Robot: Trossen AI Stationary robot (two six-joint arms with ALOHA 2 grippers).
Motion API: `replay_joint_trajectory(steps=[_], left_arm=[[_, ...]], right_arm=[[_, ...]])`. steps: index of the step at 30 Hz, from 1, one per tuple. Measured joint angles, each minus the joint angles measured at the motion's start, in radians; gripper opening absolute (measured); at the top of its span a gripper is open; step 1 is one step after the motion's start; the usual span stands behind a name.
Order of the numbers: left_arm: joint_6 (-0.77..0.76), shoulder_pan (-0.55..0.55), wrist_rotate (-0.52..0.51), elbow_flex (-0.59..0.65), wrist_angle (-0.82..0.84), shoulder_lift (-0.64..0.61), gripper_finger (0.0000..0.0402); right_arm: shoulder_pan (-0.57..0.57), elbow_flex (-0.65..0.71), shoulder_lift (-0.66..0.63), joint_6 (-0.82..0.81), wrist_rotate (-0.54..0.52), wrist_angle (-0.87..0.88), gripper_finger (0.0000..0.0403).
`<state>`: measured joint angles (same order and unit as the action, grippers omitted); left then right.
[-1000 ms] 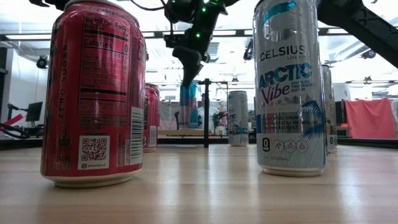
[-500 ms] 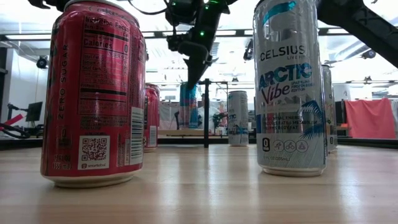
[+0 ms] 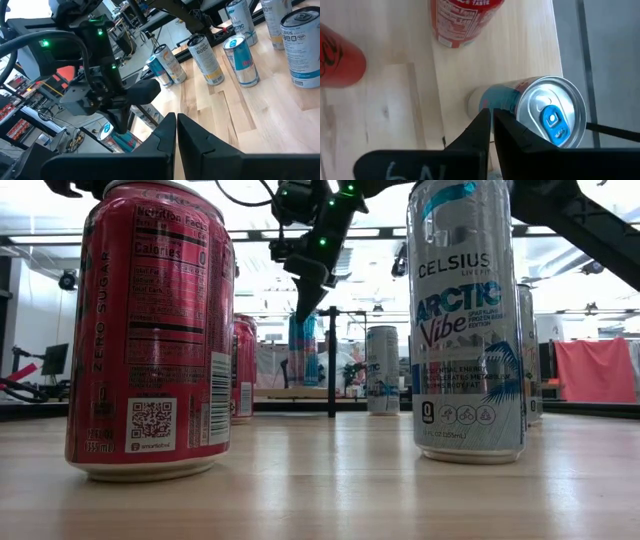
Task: Place canned beverage on shelf
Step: Put the bottom left blue and silver soda can on the shelf
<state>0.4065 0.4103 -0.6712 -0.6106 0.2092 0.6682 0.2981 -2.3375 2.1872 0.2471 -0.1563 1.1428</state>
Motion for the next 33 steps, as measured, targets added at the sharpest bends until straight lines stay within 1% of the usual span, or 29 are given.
replay_joint_trajectory(steps=[10, 13, 20, 33], left_arm=[[0.000, 0.000, 0.000, 0.000, 0.000, 0.000, 0.0000], [0.000, 0.000, -0.001, 0.000, 0.000, 0.000, 0.0000], [0.000, 0.000, -0.001, 0.000, -0.001, 0.000, 0.0000], [0.000, 0.000, -0.001, 0.000, -0.001, 0.000, 0.0000]], right_arm=[[-0.004, 0.000, -0.002, -0.031, 0.030, 0.051, 0.0013], [0.001, 0.001, -0.002, -0.016, 0.025, 0.043, 0.0013], [0.030, 0.002, 0.007, 0.065, 0.025, -0.036, 0.0013], [0.027, 0.002, 0.007, 0.041, 0.025, -0.015, 0.0013]])
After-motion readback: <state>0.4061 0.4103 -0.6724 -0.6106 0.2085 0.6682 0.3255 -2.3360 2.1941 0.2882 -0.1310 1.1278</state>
